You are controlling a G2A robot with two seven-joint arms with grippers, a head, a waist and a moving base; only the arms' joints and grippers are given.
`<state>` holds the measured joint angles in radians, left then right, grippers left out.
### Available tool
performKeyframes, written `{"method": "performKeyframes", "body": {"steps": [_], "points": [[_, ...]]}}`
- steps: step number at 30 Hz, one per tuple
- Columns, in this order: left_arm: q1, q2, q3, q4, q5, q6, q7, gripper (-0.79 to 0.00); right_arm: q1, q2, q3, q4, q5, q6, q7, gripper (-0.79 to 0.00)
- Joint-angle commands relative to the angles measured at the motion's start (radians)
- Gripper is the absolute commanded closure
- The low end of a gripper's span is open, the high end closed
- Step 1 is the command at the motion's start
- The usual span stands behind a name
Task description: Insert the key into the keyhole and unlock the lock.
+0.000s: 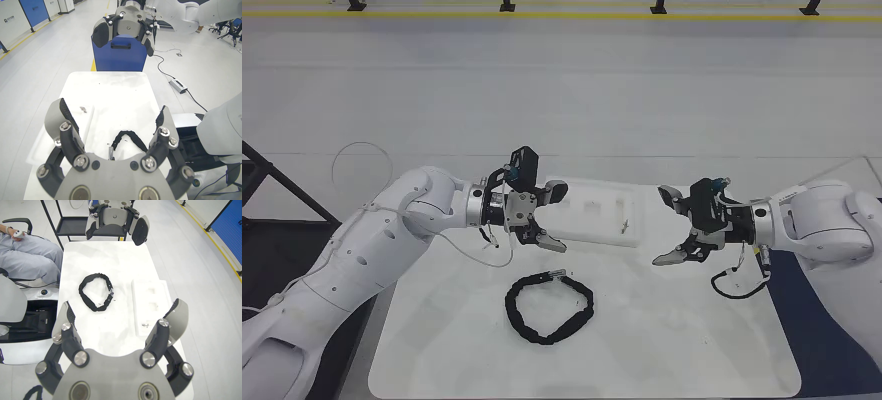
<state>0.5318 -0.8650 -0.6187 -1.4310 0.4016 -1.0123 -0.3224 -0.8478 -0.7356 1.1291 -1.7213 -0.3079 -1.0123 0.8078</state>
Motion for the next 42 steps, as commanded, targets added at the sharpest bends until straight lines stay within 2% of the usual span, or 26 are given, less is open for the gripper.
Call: {"method": "performKeyframes", "body": {"steps": [1,12,22,29,37,42], "points": [[0.0,0.0,0.0,0.0,0.0,0.0,0.0,-0.784,0.0,0.0,0.0,0.0,0.0,0.0,0.0,-0.785],[0.0,0.0,0.0,0.0,0.0,0.0,0.0,-0.785,0.0,0.0,0.0,0.0,0.0,0.0,0.0,-0.785],[0.0,0.0,0.0,0.0,0.0,0.0,0.0,-0.785,-0.056,-0.016,-0.048,0.078,-0.153,0.118,-0.09,-0.785],[0.0,0.0,0.0,0.0,0.0,0.0,0.0,-0.785,-0.024,-0.06,-0.154,0.202,-0.239,0.283,-0.178,-0.785],[0.0,0.0,0.0,0.0,0.0,0.0,0.0,-0.785,0.071,-0.139,-0.296,0.374,-0.145,0.561,-0.165,-0.785],[0.0,0.0,0.0,0.0,0.0,0.0,0.0,-0.785,0.134,-0.195,-0.374,0.453,-0.083,0.677,-0.147,-0.785]]}}
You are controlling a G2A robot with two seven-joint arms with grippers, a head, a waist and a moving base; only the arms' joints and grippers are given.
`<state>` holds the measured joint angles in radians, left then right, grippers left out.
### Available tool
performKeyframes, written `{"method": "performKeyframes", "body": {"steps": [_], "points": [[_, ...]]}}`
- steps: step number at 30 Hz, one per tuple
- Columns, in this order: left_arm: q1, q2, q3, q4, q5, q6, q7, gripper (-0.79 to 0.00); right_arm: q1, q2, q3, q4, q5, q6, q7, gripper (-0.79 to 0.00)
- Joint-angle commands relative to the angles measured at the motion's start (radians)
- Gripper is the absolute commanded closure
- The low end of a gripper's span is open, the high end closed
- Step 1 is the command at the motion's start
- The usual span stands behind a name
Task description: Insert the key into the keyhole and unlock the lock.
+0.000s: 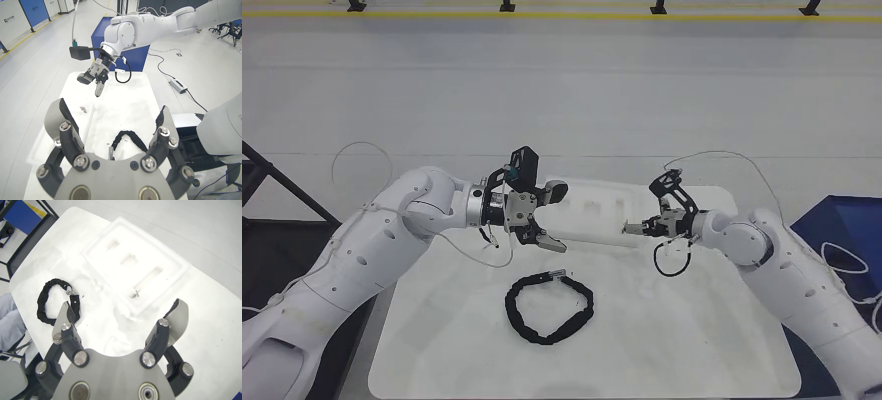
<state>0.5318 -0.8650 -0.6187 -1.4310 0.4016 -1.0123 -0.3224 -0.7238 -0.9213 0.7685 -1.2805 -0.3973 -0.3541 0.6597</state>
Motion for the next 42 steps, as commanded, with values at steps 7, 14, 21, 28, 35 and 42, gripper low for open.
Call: {"method": "performKeyframes", "body": {"steps": [7,14,21,28,35,42], "points": [[0.0,0.0,0.0,0.0,0.0,0.0,0.0,-0.785,0.07,-0.087,-0.104,0.133,0.101,0.116,0.014,-0.785],[0.0,0.0,0.0,0.0,0.0,0.0,0.0,-0.785,0.082,-0.11,-0.12,0.186,0.136,0.129,0.0,-0.785],[0.0,0.0,0.0,0.0,0.0,0.0,0.0,-0.785,0.082,-0.11,-0.12,0.186,0.136,0.129,0.0,-0.785],[0.0,0.0,0.0,0.0,0.0,0.0,0.0,-0.785,0.078,-0.11,-0.117,0.191,0.146,0.137,-0.003,-0.785],[0.0,0.0,0.0,0.0,0.0,0.0,0.0,-0.785,0.088,-0.146,-0.127,0.227,0.215,0.257,0.034,-0.785],[0.0,0.0,0.0,0.0,0.0,0.0,0.0,-0.785,0.158,-0.219,-0.209,0.3,0.18,0.283,0.061,-0.785]]}}
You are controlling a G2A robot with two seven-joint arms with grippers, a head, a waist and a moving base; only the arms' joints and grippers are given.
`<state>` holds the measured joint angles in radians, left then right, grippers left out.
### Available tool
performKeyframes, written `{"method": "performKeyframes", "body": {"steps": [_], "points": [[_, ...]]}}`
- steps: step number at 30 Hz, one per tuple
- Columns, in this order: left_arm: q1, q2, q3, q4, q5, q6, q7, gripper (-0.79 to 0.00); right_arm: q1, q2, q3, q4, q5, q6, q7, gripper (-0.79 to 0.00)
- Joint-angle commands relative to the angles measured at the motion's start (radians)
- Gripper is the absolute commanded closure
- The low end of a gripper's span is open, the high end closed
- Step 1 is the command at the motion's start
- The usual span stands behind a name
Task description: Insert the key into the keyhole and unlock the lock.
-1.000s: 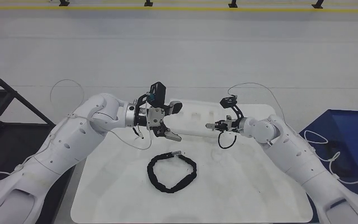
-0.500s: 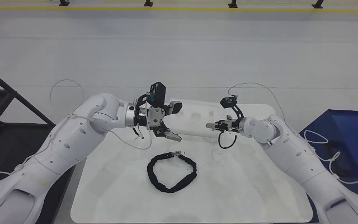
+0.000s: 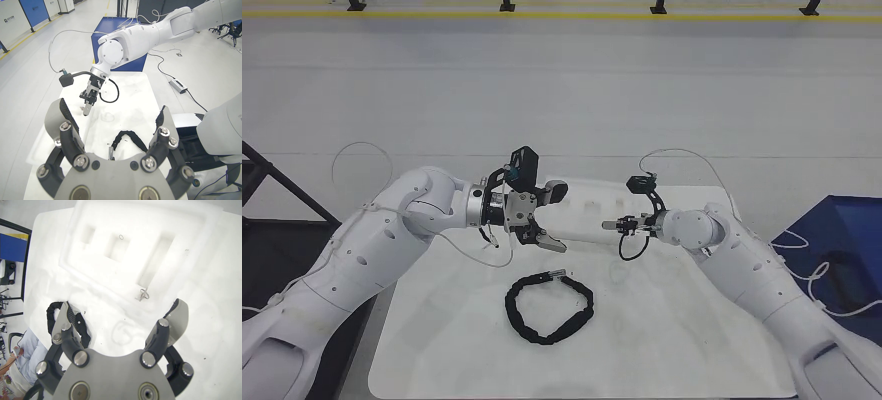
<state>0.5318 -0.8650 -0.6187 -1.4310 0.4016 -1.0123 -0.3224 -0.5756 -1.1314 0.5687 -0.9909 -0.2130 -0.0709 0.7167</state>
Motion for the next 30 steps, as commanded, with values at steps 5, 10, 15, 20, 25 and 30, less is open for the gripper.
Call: {"method": "performKeyframes", "body": {"steps": [5,10,15,20,25,30], "points": [[0.0,0.0,0.0,0.0,0.0,0.0,0.0,-0.785,0.058,-0.058,-0.052,0.069,-0.024,0.004,0.036,-0.785],[0.0,0.0,0.0,0.0,0.0,0.0,0.0,-0.785,0.094,-0.103,-0.083,0.159,-0.02,-0.012,0.089,-0.785],[0.0,0.0,0.0,0.0,0.0,0.0,0.0,-0.785,0.128,-0.144,-0.101,0.25,-0.02,-0.027,0.118,-0.542],[0.0,0.0,0.0,0.0,0.0,0.0,0.0,-0.785,0.15,-0.178,-0.117,0.311,-0.039,-0.019,0.137,-0.372],[0.0,0.0,0.0,0.0,0.0,0.0,0.0,-0.785,0.16,-0.207,-0.129,0.364,-0.063,0.001,0.141,-0.339],[0.0,0.0,0.0,0.0,0.0,0.0,0.0,-0.785,0.167,-0.233,-0.135,0.414,-0.081,0.016,0.132,-0.283]]}}
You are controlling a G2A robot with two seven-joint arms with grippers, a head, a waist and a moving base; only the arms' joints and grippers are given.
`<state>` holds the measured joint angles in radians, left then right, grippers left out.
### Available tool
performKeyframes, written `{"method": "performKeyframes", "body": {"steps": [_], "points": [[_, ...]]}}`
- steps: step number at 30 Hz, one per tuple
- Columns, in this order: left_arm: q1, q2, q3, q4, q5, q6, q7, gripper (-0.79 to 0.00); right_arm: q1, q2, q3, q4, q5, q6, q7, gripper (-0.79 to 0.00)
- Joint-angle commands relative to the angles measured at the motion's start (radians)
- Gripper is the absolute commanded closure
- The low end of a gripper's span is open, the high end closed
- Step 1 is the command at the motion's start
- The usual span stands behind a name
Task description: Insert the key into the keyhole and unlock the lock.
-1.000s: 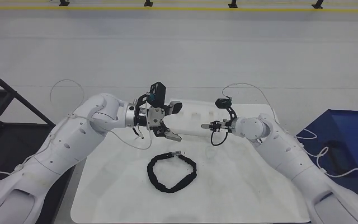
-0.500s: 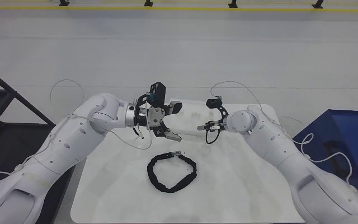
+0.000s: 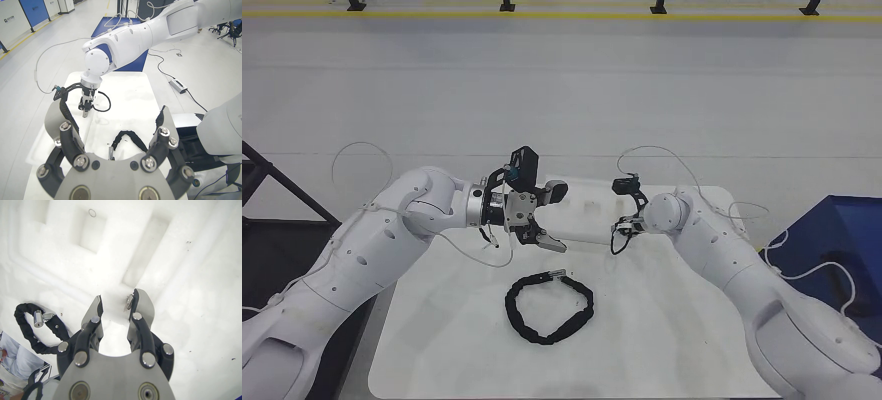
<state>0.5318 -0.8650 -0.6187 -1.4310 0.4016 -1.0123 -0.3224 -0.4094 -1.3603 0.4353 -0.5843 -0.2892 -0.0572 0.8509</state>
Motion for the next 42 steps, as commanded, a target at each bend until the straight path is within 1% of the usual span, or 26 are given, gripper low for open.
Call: {"method": "performKeyframes", "body": {"steps": [1,3,4,5,6,9,17,24,29,34,39,42], "points": [[0.0,0.0,0.0,0.0,0.0,0.0,0.0,-0.785,0.001,-0.008,-0.003,0.017,-0.012,0.007,-0.004,-0.268],[0.0,0.0,0.0,0.0,0.0,0.0,0.0,-0.785,0.003,-0.018,-0.005,0.033,-0.019,0.013,-0.007,-0.231],[0.0,0.0,0.0,0.0,0.0,0.0,0.0,-0.785,0.004,-0.022,-0.005,0.041,-0.022,0.015,-0.008,-0.172],[0.0,0.0,0.0,0.0,0.0,0.0,0.0,-0.785,0.005,-0.026,-0.005,0.049,-0.024,0.015,-0.008,-0.139],[0.0,0.0,0.0,0.0,0.0,0.0,0.0,-0.785,0.007,-0.03,-0.005,0.056,-0.029,0.019,-0.01,-0.077],[0.0,0.0,0.0,0.0,0.0,0.0,0.0,-0.785,0.012,-0.041,-0.006,0.072,-0.045,0.032,-0.016,0.0],[0.0,0.0,0.0,0.0,0.0,0.0,0.0,-0.785,0.045,-0.056,0.006,0.079,-0.083,0.057,-0.002,0.0],[0.0,0.0,0.0,0.0,0.0,0.0,0.0,-0.785,0.07,-0.041,0.049,0.035,-0.085,0.075,0.039,0.0],[0.0,0.0,0.0,0.0,0.0,0.0,0.0,-0.785,0.068,-0.005,0.108,-0.034,-0.071,0.064,0.069,0.0],[0.0,0.0,0.0,0.0,0.0,0.0,0.0,-0.785,0.034,0.056,0.191,-0.16,-0.079,0.066,0.099,0.0],[0.0,0.0,0.0,0.0,0.0,0.0,0.0,-0.785,-0.05,0.135,0.315,-0.362,-0.1,0.098,0.145,0.0],[0.0,0.0,0.0,0.0,0.0,0.0,0.0,-0.785,-0.134,0.186,0.426,-0.499,-0.073,0.077,0.173,0.0]]}}
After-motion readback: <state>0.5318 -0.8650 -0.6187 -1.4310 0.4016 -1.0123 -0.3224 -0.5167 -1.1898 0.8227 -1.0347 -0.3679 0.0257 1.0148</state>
